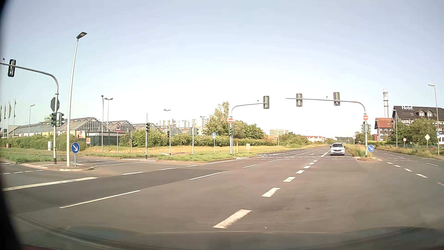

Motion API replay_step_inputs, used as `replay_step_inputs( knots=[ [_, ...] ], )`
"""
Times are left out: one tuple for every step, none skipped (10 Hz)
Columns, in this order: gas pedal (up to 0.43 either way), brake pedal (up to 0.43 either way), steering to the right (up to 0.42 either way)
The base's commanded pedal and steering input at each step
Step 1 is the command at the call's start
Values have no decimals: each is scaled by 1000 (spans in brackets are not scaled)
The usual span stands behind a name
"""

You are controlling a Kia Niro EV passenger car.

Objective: Follow the waypoints while adhering to traffic rules and regulations

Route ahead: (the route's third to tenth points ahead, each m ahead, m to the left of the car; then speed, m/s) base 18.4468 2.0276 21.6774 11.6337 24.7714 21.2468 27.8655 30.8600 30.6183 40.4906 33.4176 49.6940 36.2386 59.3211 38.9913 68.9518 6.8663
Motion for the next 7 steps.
replay_step_inputs(
  knots=[
    [220,30,-200],
    [209,30,-198],
    [209,30,-195],
    [209,30,-190],
    [209,30,-184],
    [209,30,-177],
    [197,30,-175]
  ],
)
